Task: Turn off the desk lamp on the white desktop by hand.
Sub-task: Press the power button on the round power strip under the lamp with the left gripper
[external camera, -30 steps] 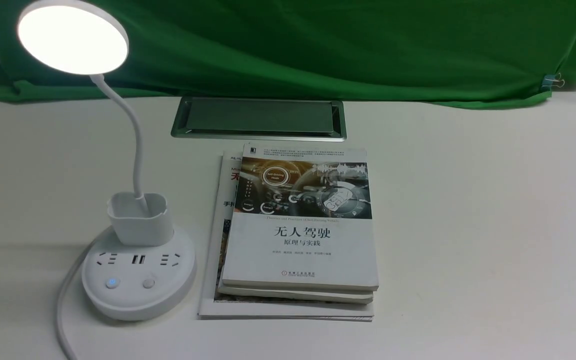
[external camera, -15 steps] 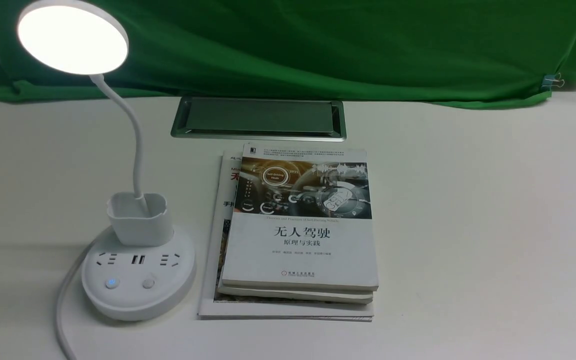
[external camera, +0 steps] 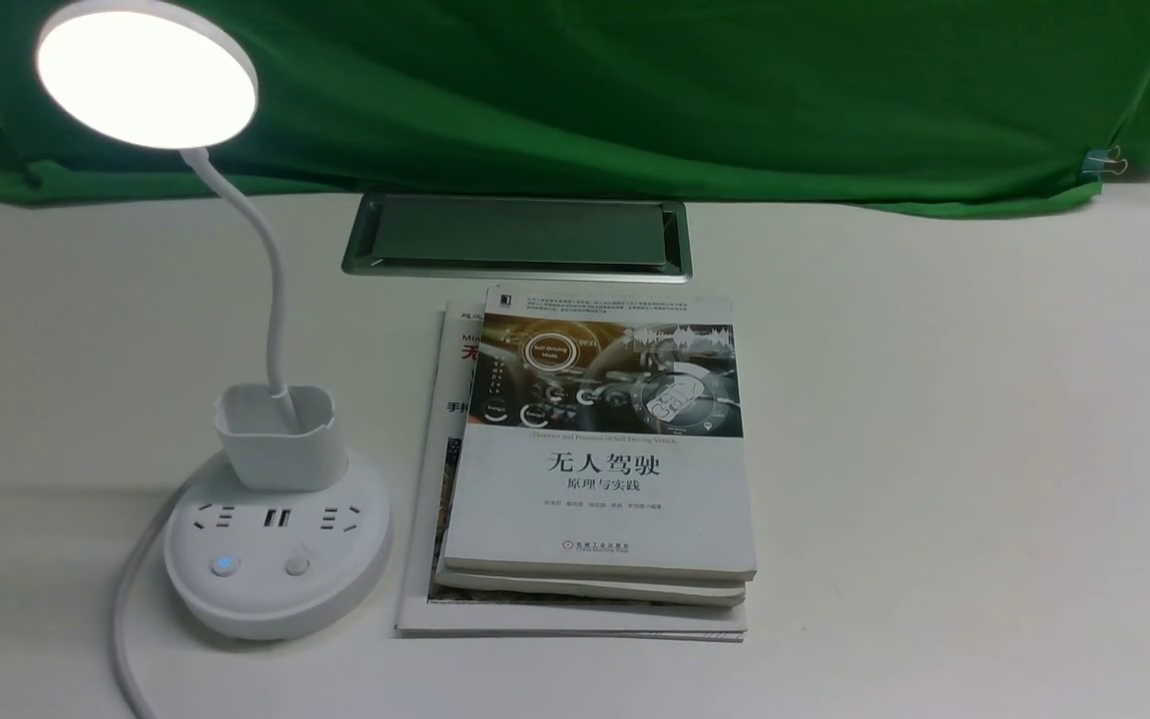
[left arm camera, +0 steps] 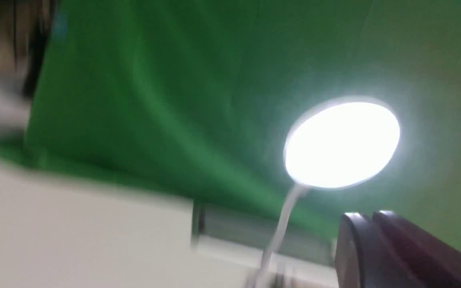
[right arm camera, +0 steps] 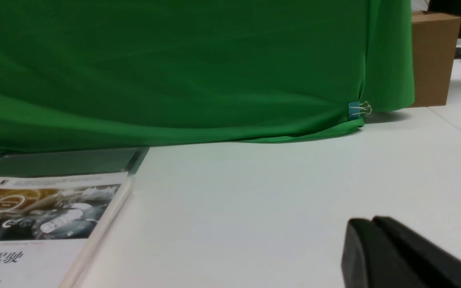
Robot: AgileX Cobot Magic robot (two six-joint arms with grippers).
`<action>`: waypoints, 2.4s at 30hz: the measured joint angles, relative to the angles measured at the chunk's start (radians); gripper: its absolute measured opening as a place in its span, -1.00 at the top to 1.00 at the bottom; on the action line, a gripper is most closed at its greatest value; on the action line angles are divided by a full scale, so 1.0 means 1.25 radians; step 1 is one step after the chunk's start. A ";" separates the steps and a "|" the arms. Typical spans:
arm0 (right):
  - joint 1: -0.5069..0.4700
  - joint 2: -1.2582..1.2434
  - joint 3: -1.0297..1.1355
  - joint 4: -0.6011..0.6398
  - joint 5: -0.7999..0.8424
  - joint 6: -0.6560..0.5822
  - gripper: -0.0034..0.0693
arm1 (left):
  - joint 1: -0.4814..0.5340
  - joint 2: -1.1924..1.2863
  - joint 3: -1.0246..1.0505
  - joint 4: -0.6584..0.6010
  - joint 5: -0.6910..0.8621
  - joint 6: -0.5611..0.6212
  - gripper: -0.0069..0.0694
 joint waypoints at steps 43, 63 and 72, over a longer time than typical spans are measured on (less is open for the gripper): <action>0.000 0.000 0.000 0.000 0.000 0.000 0.81 | -0.251 1.014 -0.314 0.188 0.284 0.083 0.78; 0.000 0.000 0.000 0.000 0.000 0.000 0.81 | -0.251 0.943 -0.259 0.173 0.245 0.082 0.78; 0.000 0.000 0.000 0.000 0.000 0.000 0.81 | -0.251 0.958 -0.221 0.167 0.183 0.080 0.78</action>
